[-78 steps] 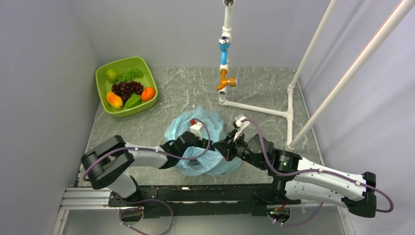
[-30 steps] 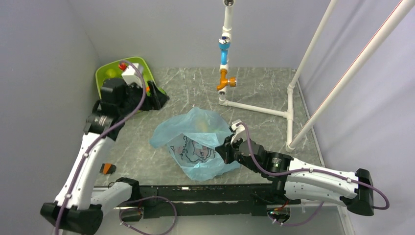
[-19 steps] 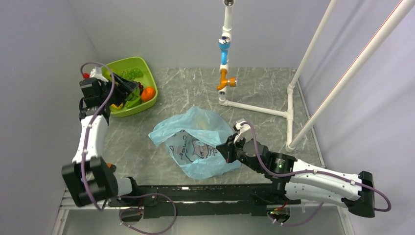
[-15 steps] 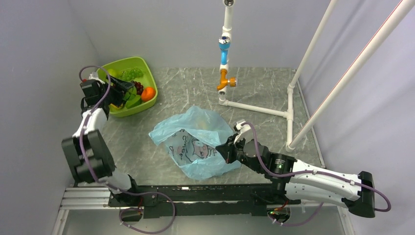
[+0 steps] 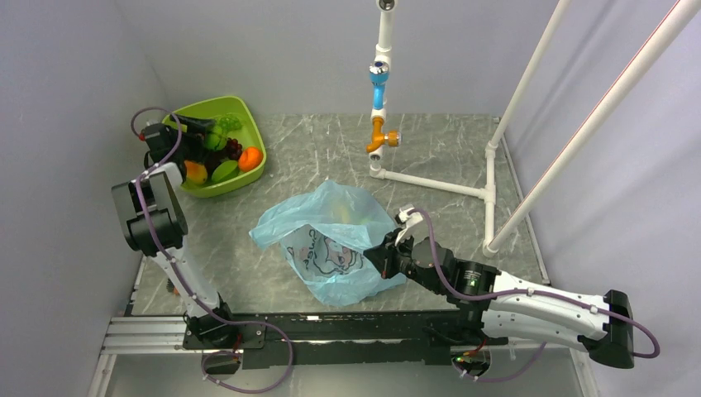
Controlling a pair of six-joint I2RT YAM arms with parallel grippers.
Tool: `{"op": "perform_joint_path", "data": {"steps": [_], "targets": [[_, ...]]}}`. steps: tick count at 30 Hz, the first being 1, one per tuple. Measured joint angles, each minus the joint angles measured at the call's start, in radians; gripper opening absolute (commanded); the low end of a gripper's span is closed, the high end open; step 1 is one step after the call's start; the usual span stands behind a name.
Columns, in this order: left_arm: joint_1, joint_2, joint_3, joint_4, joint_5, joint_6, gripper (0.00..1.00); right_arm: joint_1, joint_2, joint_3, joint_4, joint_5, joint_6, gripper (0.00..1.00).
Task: Take the fake fruits out of the plastic bag
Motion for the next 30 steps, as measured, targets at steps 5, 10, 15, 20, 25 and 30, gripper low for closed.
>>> {"op": "perform_joint_path", "data": {"steps": [5,10,15,20,25,30], "targets": [[0.000,0.008,0.097,-0.002,-0.052,0.002,0.99,0.000,-0.007,0.000,0.000,-0.001,0.004,0.00],[-0.001,-0.092,0.079,-0.085,-0.098,0.040,0.99,0.000,0.020,0.000,0.001,-0.005,0.005,0.00],[-0.002,-0.299,-0.128,-0.115,-0.096,0.064,0.94,0.000,0.038,0.000,0.000,-0.006,0.004,0.00],[-0.047,-0.563,-0.389,-0.154,-0.002,0.143,0.91,0.000,0.038,0.006,-0.008,-0.002,-0.005,0.00],[-0.236,-0.916,-0.534,-0.353,-0.049,0.346,0.91,-0.004,0.044,0.032,-0.021,0.009,-0.024,0.00],[-0.331,-1.323,-0.665,-0.519,-0.085,0.469,0.84,-0.010,0.055,0.066,-0.038,0.026,-0.046,0.00]]}}
